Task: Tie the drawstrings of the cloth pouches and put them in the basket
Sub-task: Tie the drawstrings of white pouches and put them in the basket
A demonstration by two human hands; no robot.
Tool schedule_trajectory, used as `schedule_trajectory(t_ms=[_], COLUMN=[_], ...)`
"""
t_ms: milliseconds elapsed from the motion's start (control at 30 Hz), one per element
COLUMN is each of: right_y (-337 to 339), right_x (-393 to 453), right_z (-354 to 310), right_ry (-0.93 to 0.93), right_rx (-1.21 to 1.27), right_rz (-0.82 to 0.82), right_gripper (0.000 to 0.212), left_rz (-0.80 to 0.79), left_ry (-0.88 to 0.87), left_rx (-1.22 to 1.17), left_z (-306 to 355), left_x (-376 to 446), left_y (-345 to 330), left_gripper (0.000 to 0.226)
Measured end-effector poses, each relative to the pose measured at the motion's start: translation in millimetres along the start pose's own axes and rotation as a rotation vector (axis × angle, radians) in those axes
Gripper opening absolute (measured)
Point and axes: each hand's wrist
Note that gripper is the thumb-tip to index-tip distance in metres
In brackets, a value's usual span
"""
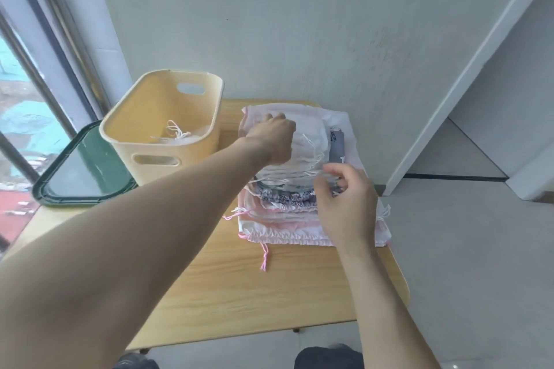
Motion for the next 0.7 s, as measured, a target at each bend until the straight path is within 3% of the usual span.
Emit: schedule_trajectory(t_ms=[200,433,567,700], right_y=[7,11,11,8], right_x=[3,3,2,-3], right_z=[12,8,0,-5], right_ry=[-0.044,-0.097,-0.069,0.045], right_rx=[-0.059,0.019,0.089,0.151], right_rz=[-0.161,-0.11,0.011,0.004], right_gripper=[0.024,0.028,0.053,0.084], left_rz=[-0.002,0.393,0.61,0.583], left_ry=[0.072,0.037,-0.122,-0.255], left_rx=[-0.007,-0.173,-0.257,-0.327], left_z=[-9,-8,-13,-10], left_x=[-1,-18,-50,-98], left_y=[-27,4,13,7], left_gripper=[0.029,0.032,0.026,0.022])
Point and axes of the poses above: each hand's wrist, its own x-axis towards the middle knuckle, its own y-axis out of the back of the hand, z = x × y
